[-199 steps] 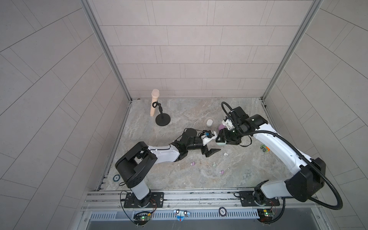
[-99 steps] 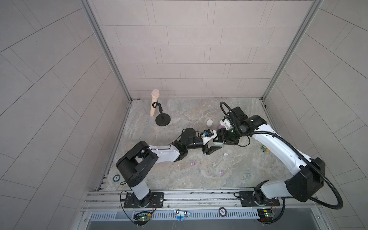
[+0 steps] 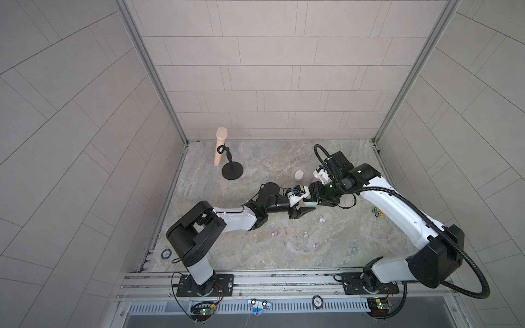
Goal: Insert wireless bluetooth earbuds into charging case
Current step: Pass the charging case.
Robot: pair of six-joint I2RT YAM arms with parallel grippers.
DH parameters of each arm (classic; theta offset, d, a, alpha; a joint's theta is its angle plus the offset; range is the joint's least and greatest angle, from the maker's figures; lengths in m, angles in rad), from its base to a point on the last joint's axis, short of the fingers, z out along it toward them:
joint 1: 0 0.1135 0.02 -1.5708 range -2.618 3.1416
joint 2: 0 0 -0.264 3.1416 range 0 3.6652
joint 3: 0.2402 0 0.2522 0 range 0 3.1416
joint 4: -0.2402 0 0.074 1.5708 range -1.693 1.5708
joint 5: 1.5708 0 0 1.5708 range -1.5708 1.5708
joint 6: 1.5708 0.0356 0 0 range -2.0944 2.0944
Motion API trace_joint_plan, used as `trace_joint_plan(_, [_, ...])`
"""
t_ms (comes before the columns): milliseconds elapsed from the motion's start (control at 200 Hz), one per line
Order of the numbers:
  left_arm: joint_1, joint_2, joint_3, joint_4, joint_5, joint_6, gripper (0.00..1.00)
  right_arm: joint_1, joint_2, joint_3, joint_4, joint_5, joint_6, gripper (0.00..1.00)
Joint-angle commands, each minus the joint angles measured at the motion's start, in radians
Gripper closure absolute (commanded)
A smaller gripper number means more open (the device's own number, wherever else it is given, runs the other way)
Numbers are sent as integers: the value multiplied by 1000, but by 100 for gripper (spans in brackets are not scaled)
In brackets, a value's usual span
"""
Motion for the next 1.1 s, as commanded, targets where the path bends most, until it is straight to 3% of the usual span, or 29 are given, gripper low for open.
trace_joint_plan(0, [-8,-1,13,27,3,0,42,6,-6,15,9,-7,16,65])
trace_joint_plan(911, [-7,-18,23,32,20,-14,65,6,-2,4,20,-20,20,67])
trace_joint_plan(1096, [-7,-23,16,29,22,-14,72,5,-10,9,14,-8,17,46])
